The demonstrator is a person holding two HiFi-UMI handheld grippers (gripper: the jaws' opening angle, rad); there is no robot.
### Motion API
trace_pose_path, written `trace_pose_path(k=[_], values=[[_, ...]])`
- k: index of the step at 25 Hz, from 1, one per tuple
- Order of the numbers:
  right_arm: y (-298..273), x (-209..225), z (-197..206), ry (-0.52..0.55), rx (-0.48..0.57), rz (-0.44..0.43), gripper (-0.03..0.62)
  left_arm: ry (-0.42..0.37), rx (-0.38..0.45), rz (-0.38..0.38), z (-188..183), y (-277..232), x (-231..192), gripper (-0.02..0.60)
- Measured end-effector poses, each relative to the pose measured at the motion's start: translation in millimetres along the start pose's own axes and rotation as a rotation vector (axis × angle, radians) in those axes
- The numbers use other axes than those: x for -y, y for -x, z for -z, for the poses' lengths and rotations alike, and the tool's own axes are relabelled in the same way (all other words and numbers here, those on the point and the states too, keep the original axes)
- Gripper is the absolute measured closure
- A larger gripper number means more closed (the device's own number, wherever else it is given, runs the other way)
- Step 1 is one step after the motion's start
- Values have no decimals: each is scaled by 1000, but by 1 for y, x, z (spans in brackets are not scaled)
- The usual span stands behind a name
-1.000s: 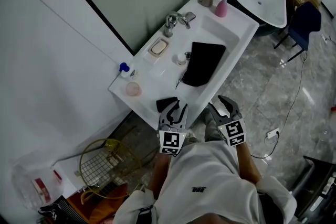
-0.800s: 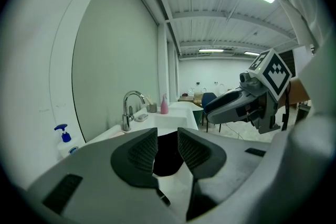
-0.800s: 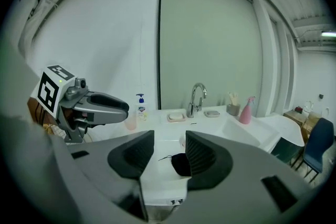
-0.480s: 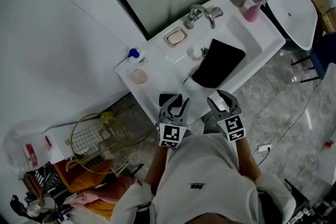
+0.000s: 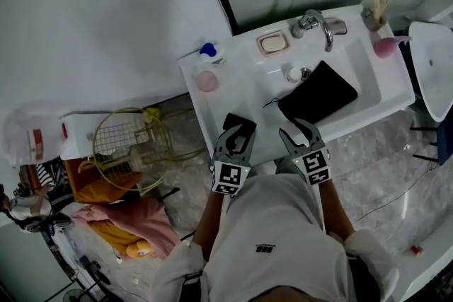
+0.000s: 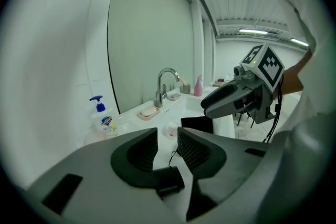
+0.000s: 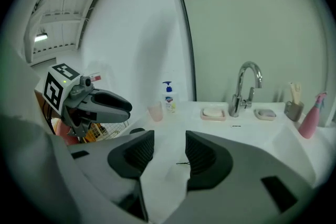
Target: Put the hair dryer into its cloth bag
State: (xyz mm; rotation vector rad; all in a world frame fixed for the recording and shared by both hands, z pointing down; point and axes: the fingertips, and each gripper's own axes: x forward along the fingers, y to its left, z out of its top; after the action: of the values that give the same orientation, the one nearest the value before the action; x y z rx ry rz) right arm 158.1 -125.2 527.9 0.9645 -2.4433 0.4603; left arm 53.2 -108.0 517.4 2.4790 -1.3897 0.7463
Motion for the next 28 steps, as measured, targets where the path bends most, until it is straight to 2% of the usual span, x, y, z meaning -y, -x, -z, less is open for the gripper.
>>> trace_pose_path(k=[12, 21, 28], values=[[-54, -43, 6, 128, -86, -323, 396, 105, -123, -198, 46, 20, -31, 454], [-72, -69, 19, 182, -144, -492, 396, 135, -273, -210, 91, 20, -32, 422], [-74, -83, 36, 196, -171, -556, 396, 137, -379, -189, 123, 18, -31, 397]])
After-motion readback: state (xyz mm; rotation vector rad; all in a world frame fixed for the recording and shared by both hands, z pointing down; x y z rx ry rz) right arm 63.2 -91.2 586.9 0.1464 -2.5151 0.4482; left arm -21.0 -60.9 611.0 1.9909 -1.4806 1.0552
